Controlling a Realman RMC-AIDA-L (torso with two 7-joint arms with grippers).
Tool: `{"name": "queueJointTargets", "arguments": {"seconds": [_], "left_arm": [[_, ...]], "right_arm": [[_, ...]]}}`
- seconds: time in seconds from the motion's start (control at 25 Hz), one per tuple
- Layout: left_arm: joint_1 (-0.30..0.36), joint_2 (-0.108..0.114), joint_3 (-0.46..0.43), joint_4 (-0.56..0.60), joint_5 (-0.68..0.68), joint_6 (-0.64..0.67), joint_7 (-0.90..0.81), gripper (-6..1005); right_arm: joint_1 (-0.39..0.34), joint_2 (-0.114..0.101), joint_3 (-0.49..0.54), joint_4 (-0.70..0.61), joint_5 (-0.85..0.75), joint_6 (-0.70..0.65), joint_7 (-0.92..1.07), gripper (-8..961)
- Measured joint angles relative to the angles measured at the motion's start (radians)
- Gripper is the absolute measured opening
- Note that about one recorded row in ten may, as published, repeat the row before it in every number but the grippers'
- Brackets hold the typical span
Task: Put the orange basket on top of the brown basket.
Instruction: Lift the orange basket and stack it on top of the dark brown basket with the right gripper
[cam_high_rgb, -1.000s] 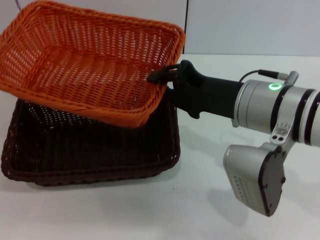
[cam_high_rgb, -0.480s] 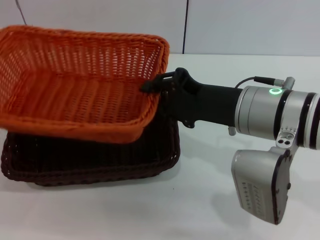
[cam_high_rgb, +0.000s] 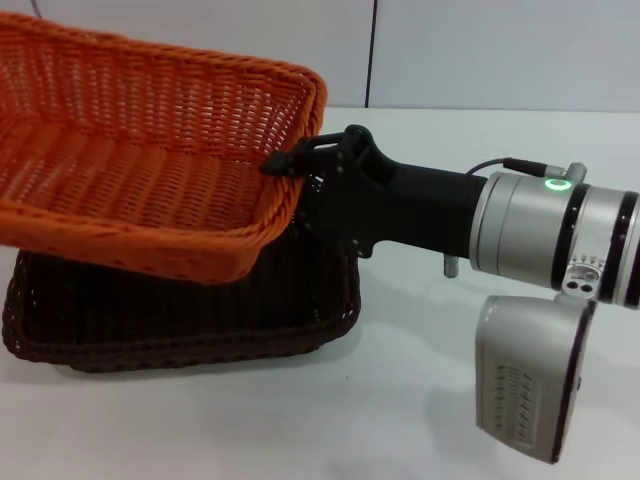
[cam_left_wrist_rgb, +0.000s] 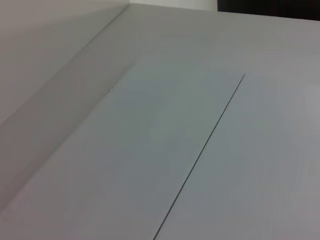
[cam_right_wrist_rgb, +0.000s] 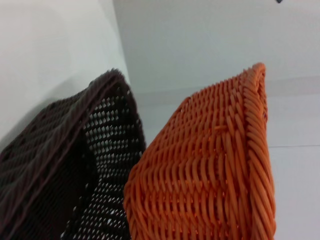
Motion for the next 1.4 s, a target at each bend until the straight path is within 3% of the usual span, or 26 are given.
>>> {"name": "queueJointTargets", "arguments": {"seconds": [0.4,0.88,0.96,1.4], "left_arm": [[-0.001,0.002,0.001,0.000,0.002,0.001,-0.001,525],[-0.012,0.003,0.001,-0.007,0.003,0.027,-0.002,525],[-0.013,0.004,0.001,-0.008,0.003,0.031,-0.002,525],[-0.013,0.005,-0.001,-0.013,0.003,0.039,-0.002,526]], "right_arm": [[-0.014,0.002,0.007,-0.039,0.077,-0.031,-0.115,275],[0.026,0.004,0.035,-0.090,0.318,-0.053,-0.158,275],[0.036,0.004,0.039,-0.109,0.418,-0.074,-0.158,275],[-0.028,-0.004,0.010,-0.073,0.319,-0.034,-0.153,274]]}}
